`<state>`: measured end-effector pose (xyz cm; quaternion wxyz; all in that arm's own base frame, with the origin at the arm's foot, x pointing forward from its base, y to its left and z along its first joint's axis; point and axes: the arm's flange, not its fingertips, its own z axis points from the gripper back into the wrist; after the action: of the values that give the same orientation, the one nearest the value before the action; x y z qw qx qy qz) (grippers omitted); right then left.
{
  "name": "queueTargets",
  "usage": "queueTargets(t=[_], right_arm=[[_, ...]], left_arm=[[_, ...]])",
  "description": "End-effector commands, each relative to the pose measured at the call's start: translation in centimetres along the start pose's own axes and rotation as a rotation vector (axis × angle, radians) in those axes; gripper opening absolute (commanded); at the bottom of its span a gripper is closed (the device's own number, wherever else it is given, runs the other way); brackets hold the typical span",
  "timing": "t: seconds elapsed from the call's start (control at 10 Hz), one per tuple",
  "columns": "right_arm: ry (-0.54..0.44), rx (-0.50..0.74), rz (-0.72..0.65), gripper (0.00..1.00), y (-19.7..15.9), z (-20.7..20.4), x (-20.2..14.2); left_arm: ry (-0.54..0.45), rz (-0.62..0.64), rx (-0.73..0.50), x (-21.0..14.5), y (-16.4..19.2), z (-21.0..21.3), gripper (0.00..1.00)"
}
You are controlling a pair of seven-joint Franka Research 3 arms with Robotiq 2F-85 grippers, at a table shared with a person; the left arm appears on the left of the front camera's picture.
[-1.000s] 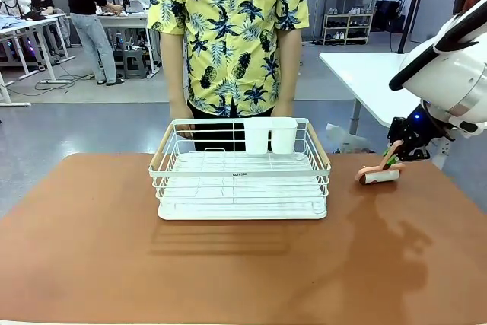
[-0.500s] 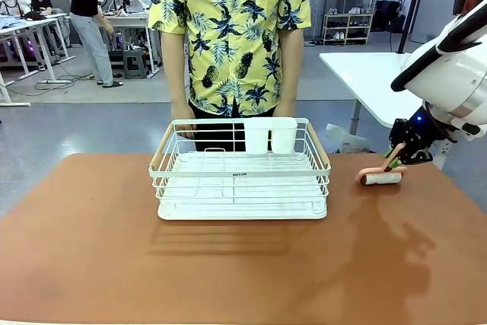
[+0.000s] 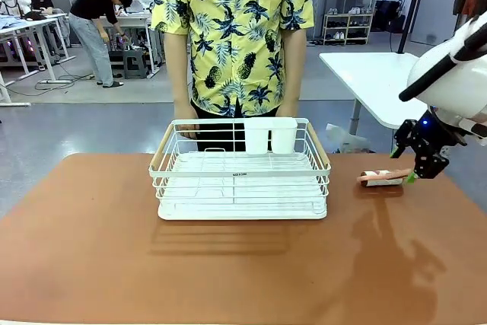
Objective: Clean the table.
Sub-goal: Place the Lint Roller down when the Dish drying rack is positioned in the middle of the table.
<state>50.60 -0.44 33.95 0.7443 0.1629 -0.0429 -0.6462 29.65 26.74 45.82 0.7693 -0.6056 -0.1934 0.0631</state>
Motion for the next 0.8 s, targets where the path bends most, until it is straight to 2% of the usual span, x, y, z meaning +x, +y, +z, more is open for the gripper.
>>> queueTargets(t=[0.0,0.2,0.5,0.7], right_arm=[[-0.053,-0.108,-0.087,1.00,-0.5,3.0,-2.0],[-0.073,-0.138,-0.111,1.00,-0.6,4.7,-2.4],[-0.055,-0.164,-0.126,1.00,-0.2,5.0,-2.5],[-0.042,-0.145,-0.076,1.00,-0.8,5.1,-1.9]], left_arm=[[-0.006,-0.024,-0.024,0.1,-0.1,0.3,1.00],[-0.006,-0.024,-0.024,0.1,-0.1,0.3,1.00],[-0.006,-0.024,-0.024,0.1,-0.1,0.3,1.00],[-0.006,-0.024,-0.024,0.1,-0.1,0.3,1.00]])
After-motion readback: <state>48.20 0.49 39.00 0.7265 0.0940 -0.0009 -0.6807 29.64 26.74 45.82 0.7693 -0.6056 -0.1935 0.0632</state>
